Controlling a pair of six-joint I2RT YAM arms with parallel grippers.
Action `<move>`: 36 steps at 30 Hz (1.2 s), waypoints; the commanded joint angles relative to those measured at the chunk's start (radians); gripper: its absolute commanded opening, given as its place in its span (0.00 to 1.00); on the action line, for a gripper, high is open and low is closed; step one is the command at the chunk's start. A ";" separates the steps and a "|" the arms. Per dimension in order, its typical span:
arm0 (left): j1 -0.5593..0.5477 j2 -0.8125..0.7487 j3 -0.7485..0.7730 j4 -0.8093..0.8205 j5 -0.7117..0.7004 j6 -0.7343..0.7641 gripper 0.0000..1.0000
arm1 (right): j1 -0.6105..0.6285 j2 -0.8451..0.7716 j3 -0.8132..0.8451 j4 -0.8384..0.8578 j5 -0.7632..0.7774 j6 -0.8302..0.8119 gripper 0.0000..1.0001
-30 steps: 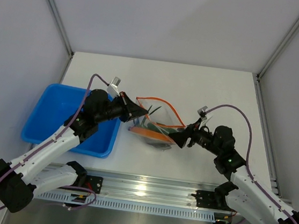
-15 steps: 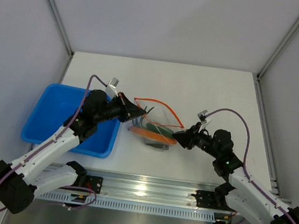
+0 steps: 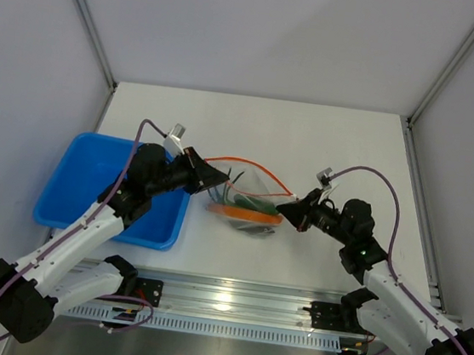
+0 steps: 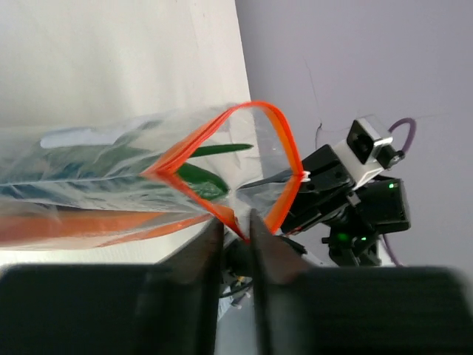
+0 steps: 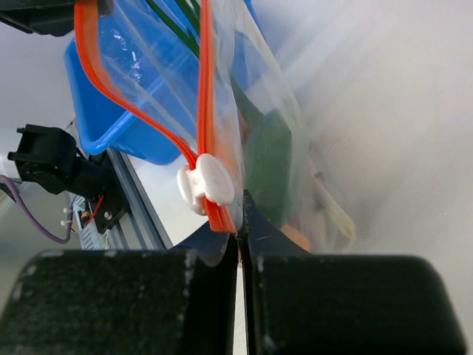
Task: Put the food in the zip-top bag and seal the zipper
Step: Adjust the zipper food storage bag at the center of the board, then zip the zipper food storage bag at the center of the board.
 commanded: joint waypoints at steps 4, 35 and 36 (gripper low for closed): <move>0.022 -0.102 0.111 -0.160 -0.123 0.279 0.67 | -0.066 0.000 0.105 -0.030 -0.116 -0.033 0.00; -0.038 0.103 0.543 -0.265 0.282 0.956 0.71 | -0.091 0.247 0.459 -0.179 -0.353 0.154 0.00; -0.039 0.101 0.545 -0.260 0.305 0.952 0.70 | -0.091 0.247 0.475 -0.182 -0.354 0.160 0.00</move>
